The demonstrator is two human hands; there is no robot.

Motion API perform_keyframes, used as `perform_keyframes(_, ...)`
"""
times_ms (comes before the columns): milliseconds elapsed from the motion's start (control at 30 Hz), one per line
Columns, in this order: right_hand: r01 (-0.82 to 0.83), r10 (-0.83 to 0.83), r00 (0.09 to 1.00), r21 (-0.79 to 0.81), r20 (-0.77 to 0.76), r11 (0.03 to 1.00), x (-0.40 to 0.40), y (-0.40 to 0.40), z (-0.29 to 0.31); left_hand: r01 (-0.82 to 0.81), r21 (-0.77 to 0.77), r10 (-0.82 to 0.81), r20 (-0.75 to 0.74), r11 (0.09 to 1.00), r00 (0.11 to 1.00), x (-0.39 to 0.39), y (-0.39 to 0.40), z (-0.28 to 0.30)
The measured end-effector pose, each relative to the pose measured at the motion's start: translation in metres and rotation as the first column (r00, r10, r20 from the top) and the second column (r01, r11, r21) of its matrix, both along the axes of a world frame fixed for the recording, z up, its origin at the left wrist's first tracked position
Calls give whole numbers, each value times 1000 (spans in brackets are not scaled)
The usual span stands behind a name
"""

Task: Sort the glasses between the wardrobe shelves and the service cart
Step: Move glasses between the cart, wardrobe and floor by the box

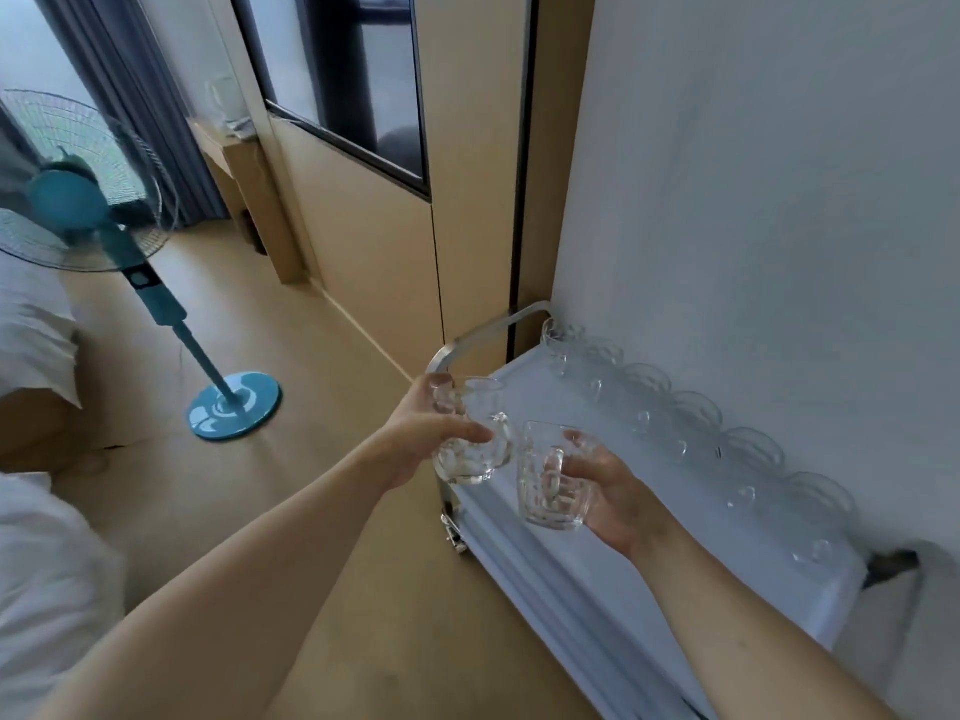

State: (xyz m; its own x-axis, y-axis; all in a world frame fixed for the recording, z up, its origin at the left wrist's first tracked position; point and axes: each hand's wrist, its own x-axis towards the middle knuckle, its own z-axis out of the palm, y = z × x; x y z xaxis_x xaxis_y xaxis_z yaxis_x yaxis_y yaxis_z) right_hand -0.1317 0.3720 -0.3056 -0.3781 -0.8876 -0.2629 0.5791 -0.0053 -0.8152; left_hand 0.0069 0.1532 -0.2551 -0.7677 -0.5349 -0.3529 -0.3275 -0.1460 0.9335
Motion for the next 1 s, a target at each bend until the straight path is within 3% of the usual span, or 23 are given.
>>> perform_keyframes(133,83,-79,994,53,-70,995,-7,-25,-18,97,-74,-93,55,993,994,-23,-36,-18)
perform_keyframes(333,333,-301,943,336,-144,881,-18,-43,-43,223,-170,-193,175,960,965,-64,-71,-48)
perform_keyframes(733,395,-265,910,471,-319,789,-100,-87,-92,381,-239,-280,367,893,887,-159,-126,-103)
perform_keyframes(1000,395,-106,869,548,-483,738,-134,-104,-120,452,-309,-301,431,837,851,-203,-136,-136)
